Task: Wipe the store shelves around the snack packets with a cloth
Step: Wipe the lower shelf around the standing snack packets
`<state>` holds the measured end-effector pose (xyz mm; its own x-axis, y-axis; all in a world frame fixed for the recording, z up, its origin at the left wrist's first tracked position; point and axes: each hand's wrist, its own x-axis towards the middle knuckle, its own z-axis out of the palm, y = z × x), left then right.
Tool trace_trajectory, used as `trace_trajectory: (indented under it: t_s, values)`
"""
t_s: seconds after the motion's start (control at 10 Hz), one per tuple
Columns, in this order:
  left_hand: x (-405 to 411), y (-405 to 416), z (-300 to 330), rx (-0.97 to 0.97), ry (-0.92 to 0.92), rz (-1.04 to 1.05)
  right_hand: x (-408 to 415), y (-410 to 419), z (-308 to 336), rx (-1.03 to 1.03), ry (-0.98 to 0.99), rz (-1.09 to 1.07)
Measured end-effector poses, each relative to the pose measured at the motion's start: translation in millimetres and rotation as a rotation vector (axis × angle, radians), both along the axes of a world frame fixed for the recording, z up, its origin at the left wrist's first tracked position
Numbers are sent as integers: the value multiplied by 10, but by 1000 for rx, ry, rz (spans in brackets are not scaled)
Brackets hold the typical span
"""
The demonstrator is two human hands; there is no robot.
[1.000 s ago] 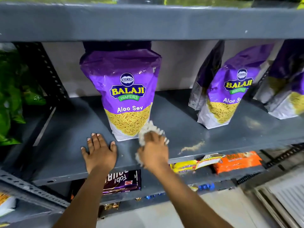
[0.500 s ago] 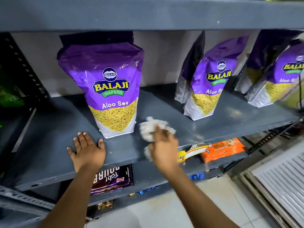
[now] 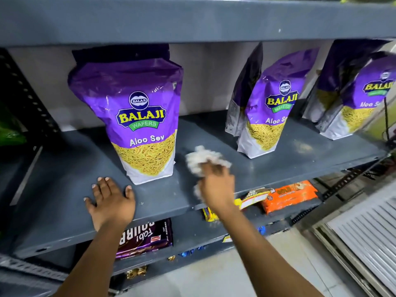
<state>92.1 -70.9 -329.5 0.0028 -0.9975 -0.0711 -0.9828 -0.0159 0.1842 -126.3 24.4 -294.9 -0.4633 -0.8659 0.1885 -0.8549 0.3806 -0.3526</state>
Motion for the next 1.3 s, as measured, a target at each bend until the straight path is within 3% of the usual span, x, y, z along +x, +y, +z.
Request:
trace_trajectory:
  t_s: [0.1,0.2,0.3,0.4,0.5,0.6,0.7,0.8,0.9,1.0,1.3]
  values:
    - [3,3,1,-10,-11,1,-1,-240,-120,269,-17,135]
    - [3,18,30,4,1,2,-520,79,-86,317,45,-99]
    - [-6,13,32,-4,20,-2,-788,568,-41,176,-14,-388]
    - [-19,28,24,-1,17,1,-352,561,0,-32,78,-283]
    - [-15,15,31,7,2,-6,230,141,-14,34,138,225]
    - [-8,33,52,-8,29,-9,57,-163,-27,323,65,218]
    - [-30,191,115,-176,170,-9,-502,124,35,435,139,-6]
    - [-252,461,216,-366,192,-240,-862,552,140,396,70,-286]
    - [-782,751,307,-345,134,-524,-627,421,181,332,48,-113]
    - [-1384,860,407,-305,199,-590,-456,232,116,379,32,212]
    - [-2653,935,325,-152,288,-388,-2084,1022,-71,287,40,55]
